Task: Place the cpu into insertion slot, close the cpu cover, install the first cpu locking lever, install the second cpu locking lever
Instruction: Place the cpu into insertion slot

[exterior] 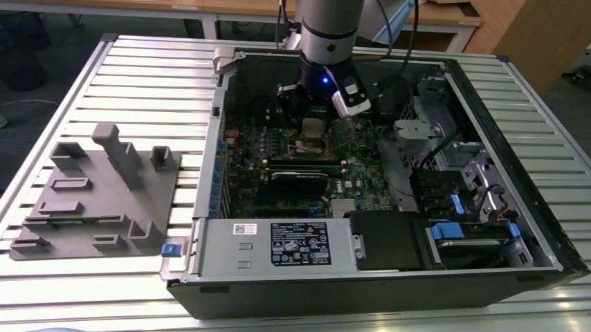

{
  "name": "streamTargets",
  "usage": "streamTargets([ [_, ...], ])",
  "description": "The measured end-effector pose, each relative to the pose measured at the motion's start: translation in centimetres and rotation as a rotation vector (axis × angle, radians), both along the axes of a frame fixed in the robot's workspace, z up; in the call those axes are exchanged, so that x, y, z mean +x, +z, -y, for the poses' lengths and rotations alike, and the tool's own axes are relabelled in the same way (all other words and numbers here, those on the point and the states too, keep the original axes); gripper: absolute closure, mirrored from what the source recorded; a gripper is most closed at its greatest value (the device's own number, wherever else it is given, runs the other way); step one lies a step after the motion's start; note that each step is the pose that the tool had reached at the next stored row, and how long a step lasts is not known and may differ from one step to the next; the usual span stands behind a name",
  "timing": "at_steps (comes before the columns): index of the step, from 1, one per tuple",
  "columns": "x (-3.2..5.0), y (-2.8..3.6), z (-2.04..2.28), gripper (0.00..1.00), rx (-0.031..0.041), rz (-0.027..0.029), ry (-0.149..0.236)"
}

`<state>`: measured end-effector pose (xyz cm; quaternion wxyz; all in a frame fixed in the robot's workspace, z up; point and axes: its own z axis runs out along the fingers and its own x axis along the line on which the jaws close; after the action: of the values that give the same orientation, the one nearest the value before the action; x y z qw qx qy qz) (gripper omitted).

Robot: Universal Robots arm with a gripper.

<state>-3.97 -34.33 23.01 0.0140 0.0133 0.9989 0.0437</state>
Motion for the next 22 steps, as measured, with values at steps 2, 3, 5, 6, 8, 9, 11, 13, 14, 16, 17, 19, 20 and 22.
streamTargets([
  [2, -0.01, -0.02, 0.00, 0.46, 0.0000, 0.0000, -0.022],
  [3, 0.00, -0.03, 0.00, 0.46, 0.0000, 0.0000, -0.038],
  [5, 0.00, -0.05, 0.00, 0.46, 0.0000, 0.0000, -0.075],
  [6, 0.00, -0.06, 0.00, 0.46, 0.0000, 0.0000, -0.093],
  [8, 0.00, -0.09, 0.00, 0.46, 0.0000, 0.0000, -0.129],
  [9, 0.00, -0.11, 0.00, 0.46, 0.0000, 0.0000, -0.147],
  [11, 0.00, -0.13, 0.00, 0.46, -0.0001, 0.0000, -0.184],
  [13, 0.00, -0.15, 0.00, 0.46, 0.0001, 0.0001, -0.220],
  [14, 0.00, -0.16, 0.00, 0.46, 0.0001, 0.0001, -0.238],
  [16, 0.00, -0.16, 0.00, 0.46, 0.0001, 0.0000, -0.274],
  [17, 0.00, -0.16, 0.00, 0.46, 0.0001, 0.0000, -0.293],
  [19, 0.00, -0.17, 0.00, 0.46, 0.0001, 0.0000, -0.329],
  [20, 0.00, -0.18, 0.00, 0.46, 0.0001, 0.0000, -0.347],
  [22, 0.00, -0.18, 0.00, 0.46, 0.0000, 0.0000, -0.383],
])
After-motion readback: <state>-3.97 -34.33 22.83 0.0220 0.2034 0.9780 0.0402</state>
